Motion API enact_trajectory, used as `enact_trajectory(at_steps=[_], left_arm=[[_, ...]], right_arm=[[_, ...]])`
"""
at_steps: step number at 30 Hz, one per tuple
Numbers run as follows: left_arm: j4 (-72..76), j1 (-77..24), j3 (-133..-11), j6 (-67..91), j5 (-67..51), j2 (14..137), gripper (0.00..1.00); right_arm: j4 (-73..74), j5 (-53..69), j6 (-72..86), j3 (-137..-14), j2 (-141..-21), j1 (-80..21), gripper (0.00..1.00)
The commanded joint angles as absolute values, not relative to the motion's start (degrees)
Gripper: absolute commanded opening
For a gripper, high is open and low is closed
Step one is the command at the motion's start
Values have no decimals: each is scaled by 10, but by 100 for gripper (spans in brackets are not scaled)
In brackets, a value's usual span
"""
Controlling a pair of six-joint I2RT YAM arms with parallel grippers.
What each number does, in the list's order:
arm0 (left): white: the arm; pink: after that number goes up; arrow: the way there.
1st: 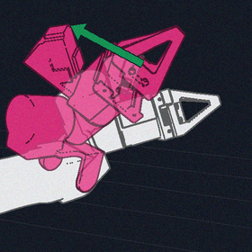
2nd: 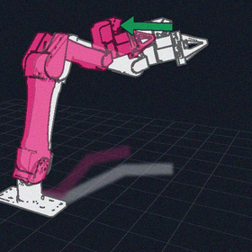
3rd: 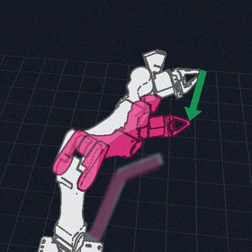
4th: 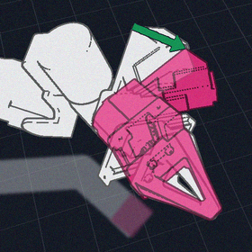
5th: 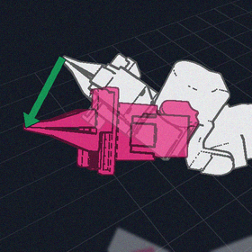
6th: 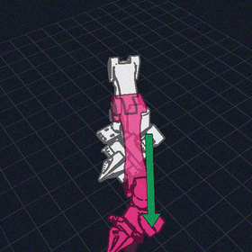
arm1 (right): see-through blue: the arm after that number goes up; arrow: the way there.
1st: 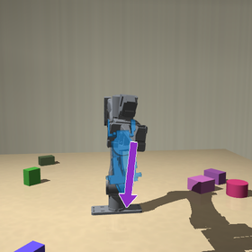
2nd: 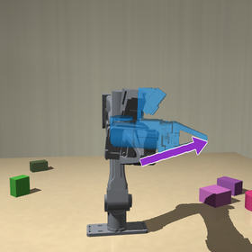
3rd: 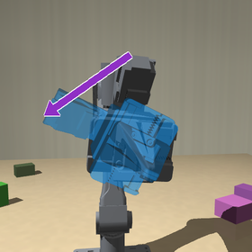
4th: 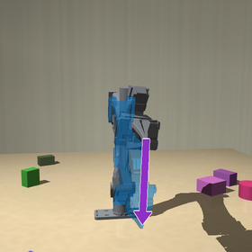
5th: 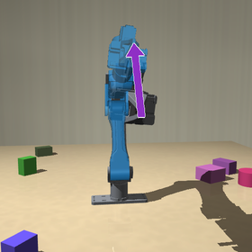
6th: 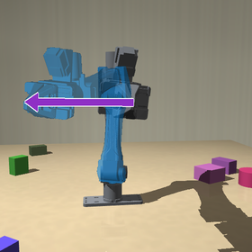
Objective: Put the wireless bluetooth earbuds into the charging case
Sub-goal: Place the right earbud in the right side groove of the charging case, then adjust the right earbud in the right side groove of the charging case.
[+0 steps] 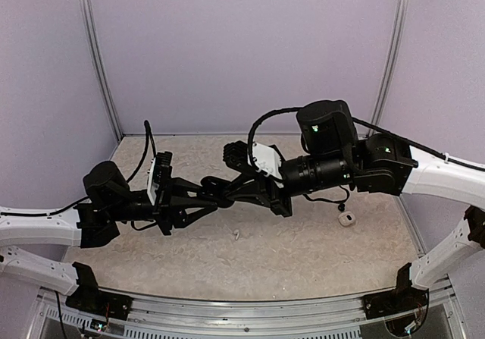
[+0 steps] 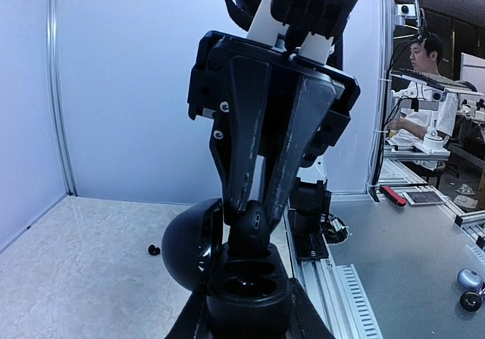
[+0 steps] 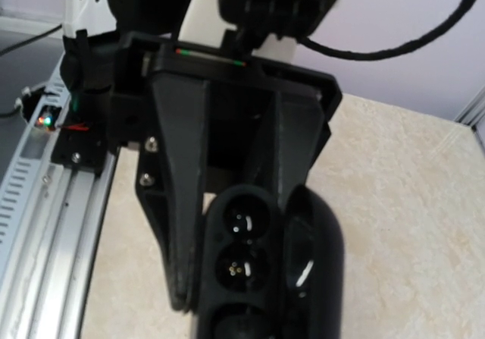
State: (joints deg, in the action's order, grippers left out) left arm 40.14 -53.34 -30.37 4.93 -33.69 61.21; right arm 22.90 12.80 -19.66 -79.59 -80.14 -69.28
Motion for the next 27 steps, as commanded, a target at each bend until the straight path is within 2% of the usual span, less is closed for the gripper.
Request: enact_trajectory(at_steps=[1,3,4,13,21,27], left_arm=[[431,-533,-310,56,-343,601,0],[432,-532,-310,57,-344,602,0],[432,-532,-309,56,-344,602,0],[431,-529,-308,54,-346,604,0],[429,-529,-308,51,-345,609,0],[428,-529,-310,49,-342,613,0]], right_arm=[[235,132,-194,-792,-808,-698,21],[239,133,-192,-798,-809,-698,30],[240,134,-191,-802,-809,-699,32],[237,132,-182,-816,-791,-699,32],[226,127,-175,-817,-779,-699,27],[222,117,-170,-815,-776,-699,18]])
